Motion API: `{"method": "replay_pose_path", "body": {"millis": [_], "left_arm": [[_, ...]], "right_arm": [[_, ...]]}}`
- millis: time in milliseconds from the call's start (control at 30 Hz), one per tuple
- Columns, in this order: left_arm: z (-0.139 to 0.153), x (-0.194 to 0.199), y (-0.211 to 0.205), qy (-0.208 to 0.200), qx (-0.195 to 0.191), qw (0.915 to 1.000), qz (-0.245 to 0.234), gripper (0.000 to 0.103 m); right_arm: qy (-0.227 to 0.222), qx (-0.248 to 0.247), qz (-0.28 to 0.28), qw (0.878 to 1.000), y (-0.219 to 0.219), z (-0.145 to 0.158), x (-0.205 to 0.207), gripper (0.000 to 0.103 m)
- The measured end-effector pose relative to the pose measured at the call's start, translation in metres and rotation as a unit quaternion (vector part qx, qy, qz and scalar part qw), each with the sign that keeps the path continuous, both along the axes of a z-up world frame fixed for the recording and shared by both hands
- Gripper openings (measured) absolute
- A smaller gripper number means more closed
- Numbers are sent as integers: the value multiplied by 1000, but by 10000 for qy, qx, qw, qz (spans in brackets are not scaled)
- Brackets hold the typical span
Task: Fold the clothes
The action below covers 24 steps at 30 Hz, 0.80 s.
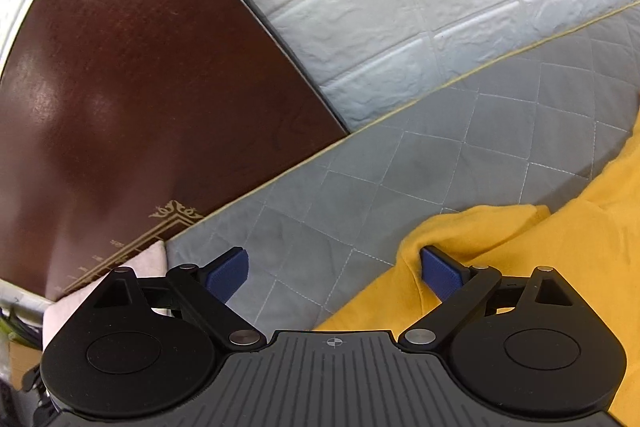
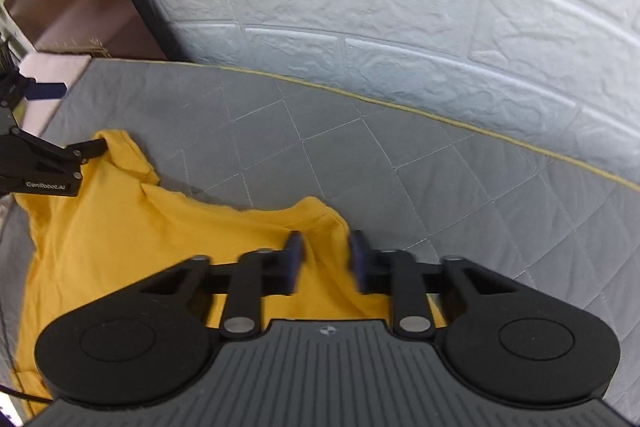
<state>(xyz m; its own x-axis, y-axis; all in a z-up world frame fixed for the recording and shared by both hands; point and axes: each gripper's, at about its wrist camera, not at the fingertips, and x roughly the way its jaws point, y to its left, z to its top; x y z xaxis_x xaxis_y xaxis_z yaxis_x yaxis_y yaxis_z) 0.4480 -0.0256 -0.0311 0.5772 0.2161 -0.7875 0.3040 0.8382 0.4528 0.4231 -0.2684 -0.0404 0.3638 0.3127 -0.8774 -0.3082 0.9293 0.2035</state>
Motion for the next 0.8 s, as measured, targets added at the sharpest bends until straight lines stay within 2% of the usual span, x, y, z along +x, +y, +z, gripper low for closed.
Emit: {"method": "replay_pose_path", "body": {"millis": [67,100,133,200,300,367,433,467,500,533,667,733,767,800], "left_arm": [[7,-2,4,-168,-61,9998,73,94],[9,0,7,-277,-61,9994,195,94],[11,2,10,-386,-61,9987,317,94],[14,5,16,-540,-98,9970,538,93],[15,9,22,-249,-532,9971,491,93],[11,10,19,-50,-569,9979,314,94],[5,9,12,-83,-193,9997,154,96],[1,8,8,-126,23,9999,85,96],[-2,8,5,-163,208,9996,19,96],[-5,8,1,-200,393,9990,-46,98],[-21,5,-10,-261,1012,9938,-379,103],[-27,6,-13,-349,1195,9913,-425,103],[-28,7,-13,-408,1173,9915,-382,103],[-28,9,-13,-467,1151,9917,-339,102]], "right_arm": [[-5,142,-71,9999,-5,-1,1,19],[-29,200,-151,9997,-8,-1,2,9],[-63,242,-246,9994,-11,-1,3,6],[-170,371,-361,9985,-12,-1,4,6],[-288,338,-286,9986,-9,1,4,6],[-295,261,-296,9988,-7,1,7,9],[-298,169,-330,9989,-7,0,10,25],[-282,116,-331,9990,-5,-2,12,59],[-313,37,-317,9990,-3,-4,12,81],[-380,-63,-292,9988,-1,-6,10,83],[-436,-328,-158,9984,6,-11,6,84],[-451,-452,-89,9979,10,-13,4,78],[-471,-482,-105,9977,10,-13,4,65],[-487,-435,-169,9977,8,-11,4,47]]}}
